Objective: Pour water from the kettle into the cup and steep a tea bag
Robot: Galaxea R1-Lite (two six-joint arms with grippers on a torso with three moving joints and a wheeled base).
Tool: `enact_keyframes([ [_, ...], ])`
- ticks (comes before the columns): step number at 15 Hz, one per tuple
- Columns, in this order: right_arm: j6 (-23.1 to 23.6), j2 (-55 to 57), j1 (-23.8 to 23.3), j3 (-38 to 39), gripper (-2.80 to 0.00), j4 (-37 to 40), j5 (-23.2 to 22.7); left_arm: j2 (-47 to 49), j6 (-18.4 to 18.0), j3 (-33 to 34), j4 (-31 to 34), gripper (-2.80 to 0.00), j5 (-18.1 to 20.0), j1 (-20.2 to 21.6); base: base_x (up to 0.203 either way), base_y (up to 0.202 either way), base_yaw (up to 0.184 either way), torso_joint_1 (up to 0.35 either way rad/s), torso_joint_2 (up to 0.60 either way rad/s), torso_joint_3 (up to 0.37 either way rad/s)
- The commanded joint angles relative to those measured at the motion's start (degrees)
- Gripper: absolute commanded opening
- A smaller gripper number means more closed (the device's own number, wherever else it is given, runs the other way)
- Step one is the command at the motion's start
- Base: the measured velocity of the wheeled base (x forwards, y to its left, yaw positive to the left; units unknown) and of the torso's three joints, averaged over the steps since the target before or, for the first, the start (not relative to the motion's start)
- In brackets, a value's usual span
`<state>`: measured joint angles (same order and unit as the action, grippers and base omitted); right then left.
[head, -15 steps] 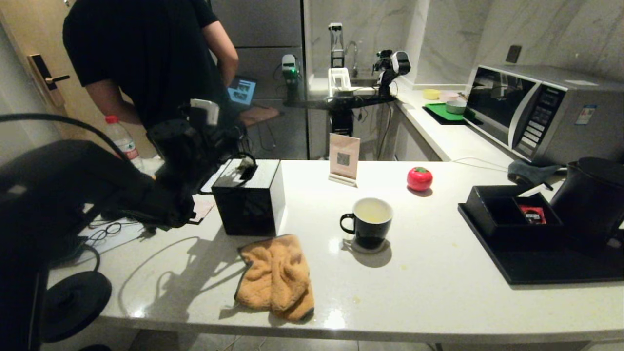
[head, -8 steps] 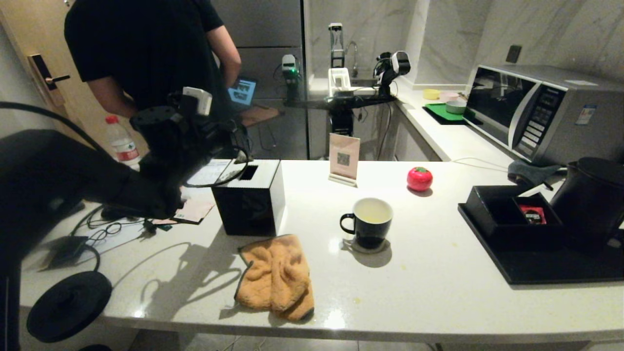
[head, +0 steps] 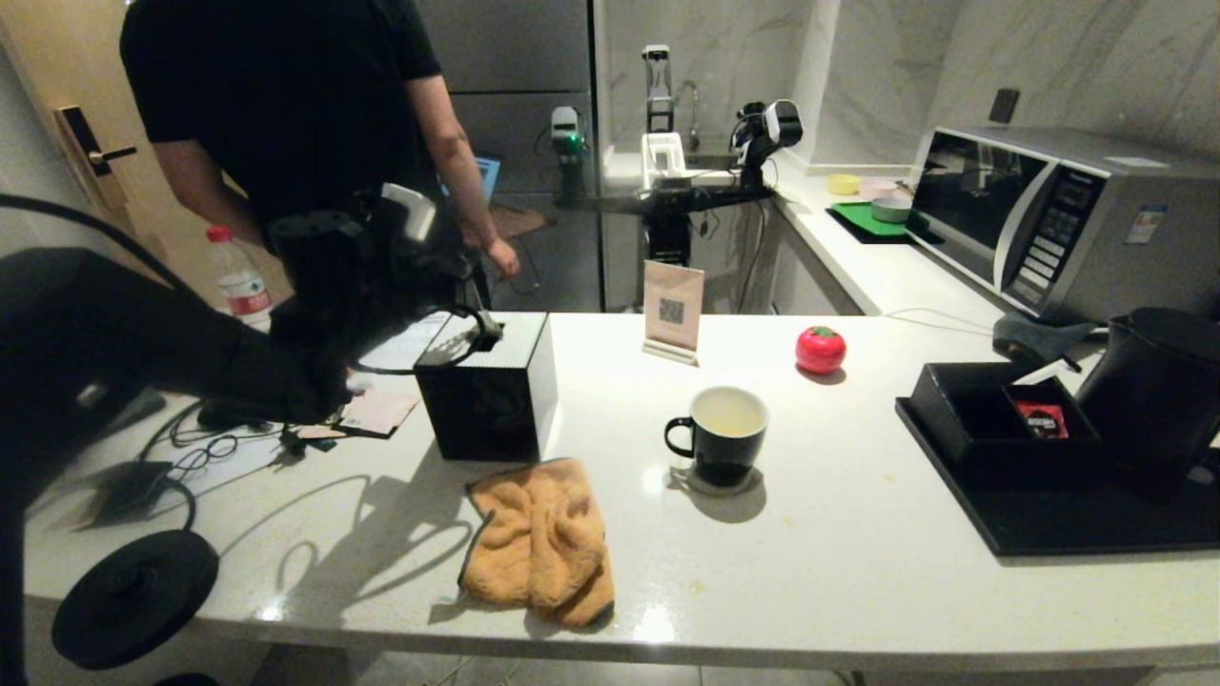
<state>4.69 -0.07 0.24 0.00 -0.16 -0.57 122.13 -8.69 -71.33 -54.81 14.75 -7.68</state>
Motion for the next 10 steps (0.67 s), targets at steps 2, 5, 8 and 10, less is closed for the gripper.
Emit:
enact_keyframes([
  [2,0.03,0.07,0.02,-0.07,-2.80,-0.02,-0.04,-0.02,-3.50,-0.16,2.45,-2.80,0.27,0.39,0.000,0.000,0.000,0.000,0.00,0.000],
  [5,-0.01,0.07,-0.06,0.00,-2.80,-0.02,-0.04,0.48,-5.93,-1.24,3.71,-2.80,0.28,0.81,0.000,0.000,0.000,0.000,0.00,0.000],
  [8,0.06,0.07,0.02,0.00,-2.80,-0.02,-0.04,0.57,-6.98,-3.13,5.30,-2.80,0.28,1.29,0.000,0.000,0.000,0.000,0.00,0.000],
  [10,0.00,0.07,0.02,0.00,-2.80,-0.02,-0.04,0.54,-7.05,-4.38,6.03,-2.80,0.28,1.70,0.000,0.000,0.000,0.000,0.00,0.000],
])
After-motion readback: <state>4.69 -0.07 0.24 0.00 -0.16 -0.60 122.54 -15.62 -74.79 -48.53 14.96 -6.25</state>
